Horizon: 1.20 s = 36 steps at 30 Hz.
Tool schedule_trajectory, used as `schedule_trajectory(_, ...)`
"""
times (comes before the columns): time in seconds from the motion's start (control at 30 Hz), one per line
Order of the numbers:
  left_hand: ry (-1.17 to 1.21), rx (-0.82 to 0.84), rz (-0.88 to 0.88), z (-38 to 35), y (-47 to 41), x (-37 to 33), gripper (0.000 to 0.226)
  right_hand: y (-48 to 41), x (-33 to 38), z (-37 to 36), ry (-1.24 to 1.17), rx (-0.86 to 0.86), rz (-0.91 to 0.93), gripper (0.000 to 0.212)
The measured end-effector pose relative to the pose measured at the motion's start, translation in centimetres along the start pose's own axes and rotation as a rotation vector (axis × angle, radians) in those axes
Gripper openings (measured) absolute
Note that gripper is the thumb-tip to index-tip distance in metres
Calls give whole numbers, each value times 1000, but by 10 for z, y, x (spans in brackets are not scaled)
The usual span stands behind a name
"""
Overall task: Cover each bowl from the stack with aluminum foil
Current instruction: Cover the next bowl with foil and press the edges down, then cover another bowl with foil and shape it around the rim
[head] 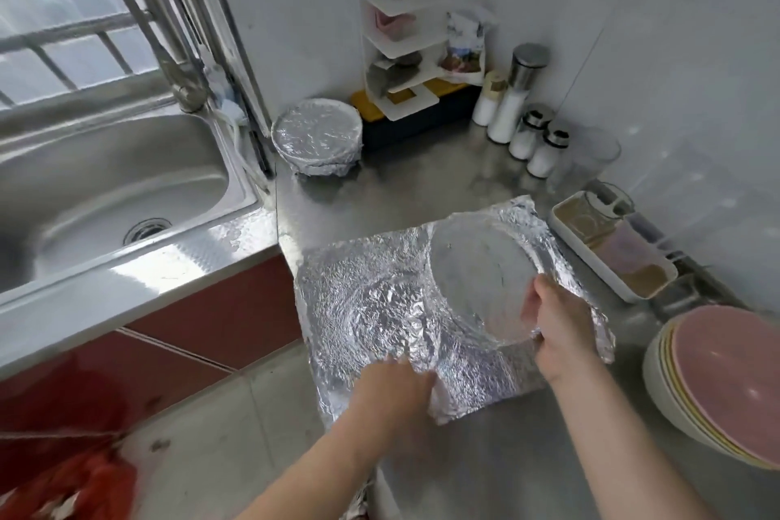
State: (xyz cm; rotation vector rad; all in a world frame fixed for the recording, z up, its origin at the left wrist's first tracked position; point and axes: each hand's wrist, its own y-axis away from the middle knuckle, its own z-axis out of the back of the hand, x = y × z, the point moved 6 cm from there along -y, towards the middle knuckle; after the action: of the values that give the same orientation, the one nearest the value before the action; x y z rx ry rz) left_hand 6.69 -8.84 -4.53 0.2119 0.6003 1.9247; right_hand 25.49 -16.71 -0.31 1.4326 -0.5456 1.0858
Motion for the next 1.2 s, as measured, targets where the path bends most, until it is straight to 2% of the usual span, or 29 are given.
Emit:
schedule_trajectory(0.1,567,-98,153,8,10,16,37,0,-8,8,66,-21,38,33)
schedule_trajectory(0.2,1346,-360,393,26,17,50,35,0,-8,9,131,-12,74,31)
schedule_trajectory(0.27,1659,-425,362,46,14,53,45,-2,-2,0,149,13,83,34)
schedule_trajectory(0.37,1725,-474,297,79,-6,58,54,-10,17,-27,161,49,131,35)
schedule_trajectory(0.63,1817,-619,387,141,-86,129,35,-68,93,-114,166,62,240,28)
schedule_trajectory(0.7,1856,-628,389,149,-108,148,25,-90,104,-139,171,100,196,27)
schedule_trajectory(0.8,1906,-625,369,154,-137,165,22,-119,103,-167,168,124,109,15)
schedule_trajectory(1.0,2007,-589,406,141,-177,183,29,-155,95,-205,68,226,73,10)
schedule_trajectory(1.07,1988,-587,414,134,-185,188,34,-165,93,-214,74,284,101,18)
schedule_trajectory(1.1,1960,-584,414,131,-187,190,38,-168,93,-214,124,287,124,31)
schedule_trajectory(1.17,1890,-604,433,124,-188,194,44,-180,90,-206,278,241,199,53)
schedule_trajectory(1.2,1832,-626,461,122,-185,197,41,-187,90,-199,374,226,265,55)
